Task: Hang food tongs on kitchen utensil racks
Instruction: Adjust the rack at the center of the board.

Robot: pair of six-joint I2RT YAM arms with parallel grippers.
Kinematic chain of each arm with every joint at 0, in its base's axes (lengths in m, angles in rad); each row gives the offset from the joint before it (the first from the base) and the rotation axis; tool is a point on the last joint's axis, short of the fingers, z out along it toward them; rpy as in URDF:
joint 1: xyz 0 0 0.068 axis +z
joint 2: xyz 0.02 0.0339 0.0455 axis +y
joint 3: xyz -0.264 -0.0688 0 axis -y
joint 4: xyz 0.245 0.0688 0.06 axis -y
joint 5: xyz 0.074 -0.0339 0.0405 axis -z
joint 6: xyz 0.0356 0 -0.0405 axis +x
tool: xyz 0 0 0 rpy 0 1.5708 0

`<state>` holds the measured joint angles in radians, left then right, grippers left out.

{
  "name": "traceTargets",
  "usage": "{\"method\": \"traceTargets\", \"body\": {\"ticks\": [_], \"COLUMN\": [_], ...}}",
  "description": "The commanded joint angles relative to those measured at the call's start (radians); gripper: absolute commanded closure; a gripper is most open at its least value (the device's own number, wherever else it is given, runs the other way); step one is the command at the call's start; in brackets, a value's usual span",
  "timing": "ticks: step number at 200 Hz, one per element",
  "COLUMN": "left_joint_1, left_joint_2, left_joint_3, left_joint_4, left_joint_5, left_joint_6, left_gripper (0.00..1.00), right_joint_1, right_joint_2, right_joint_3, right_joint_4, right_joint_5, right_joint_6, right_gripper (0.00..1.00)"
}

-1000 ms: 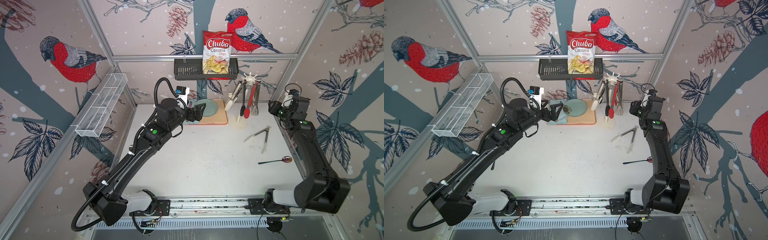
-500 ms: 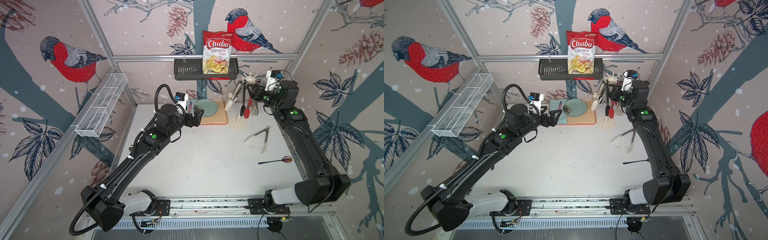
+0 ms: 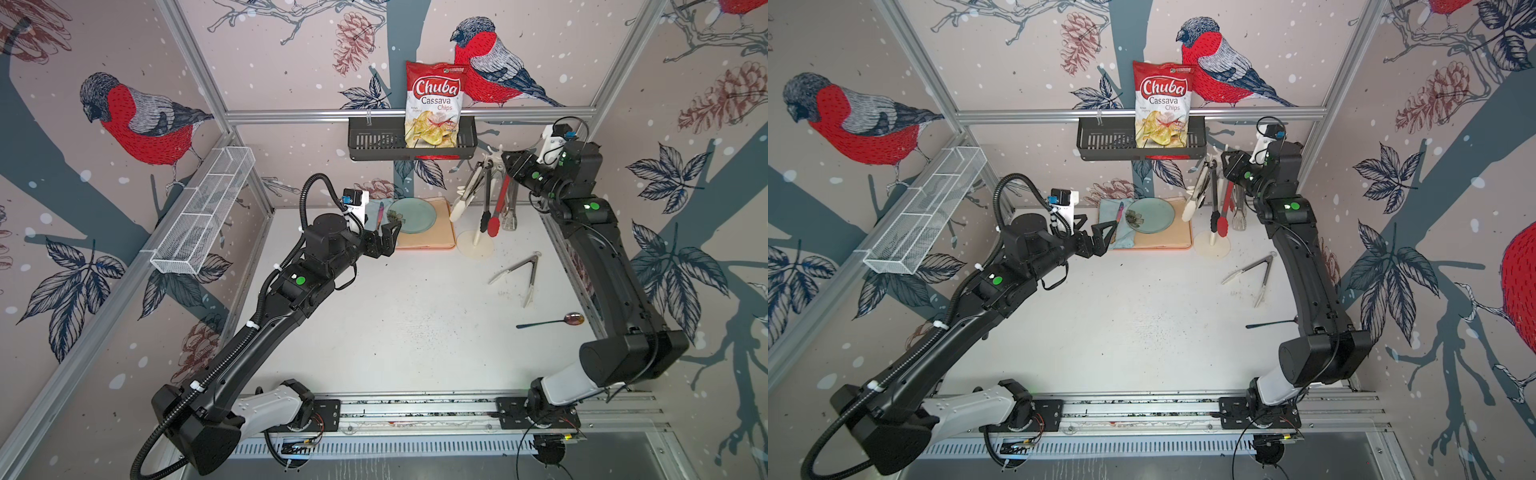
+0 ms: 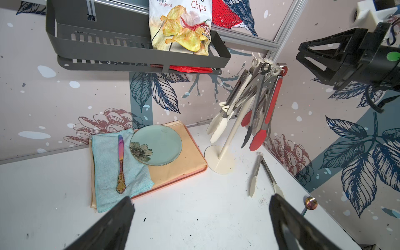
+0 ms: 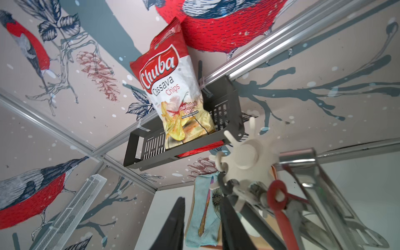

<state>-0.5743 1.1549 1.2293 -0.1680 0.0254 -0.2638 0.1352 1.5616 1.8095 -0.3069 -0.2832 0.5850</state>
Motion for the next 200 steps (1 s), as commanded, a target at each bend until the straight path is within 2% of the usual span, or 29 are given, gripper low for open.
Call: {"method": "traceTargets", "body": {"ticks": [1,35,107,167,200], "left_joint_1": [0.002,0.002,0.002,0.003,0.002], "left_joint_2": [-0.009,-0.017,-0.047,-0.046,-0.057], "left_joint_3": [-0.006,-0.020,-0.051,-0.051,-0.055], "left_joint_4": [0.019,0.021,0.020,0.022,0.013], "left_joint_5": [-0.007,-0.007,-0.015,-0.010,-0.021], "left_joint_6": [-0.005,-0.012,-0.024,-0.028,-0.028], "left_gripper": [0.04,0.04,0.04,0.04,0.04], "right_joint_1": [-0.009,-0.016,-0.104,-0.131,-0.133], "right_joint_2": [0.018,0.038,-0.011,0.039,0.064], "right_joint_3": [0.039,0.046,0.037,0.037,0.045], "right_joint_4": [-0.059,-0.068,-0.096,-0.104,-0.083], "right_joint_5": [-0.030,-0.090,-0.098,-0.159,-0.177], "right_joint_6": [0.067,0.113,0.138,0.143,0.151], "right_gripper": [0.70,0.70,0.71,0.62,0.61]}}
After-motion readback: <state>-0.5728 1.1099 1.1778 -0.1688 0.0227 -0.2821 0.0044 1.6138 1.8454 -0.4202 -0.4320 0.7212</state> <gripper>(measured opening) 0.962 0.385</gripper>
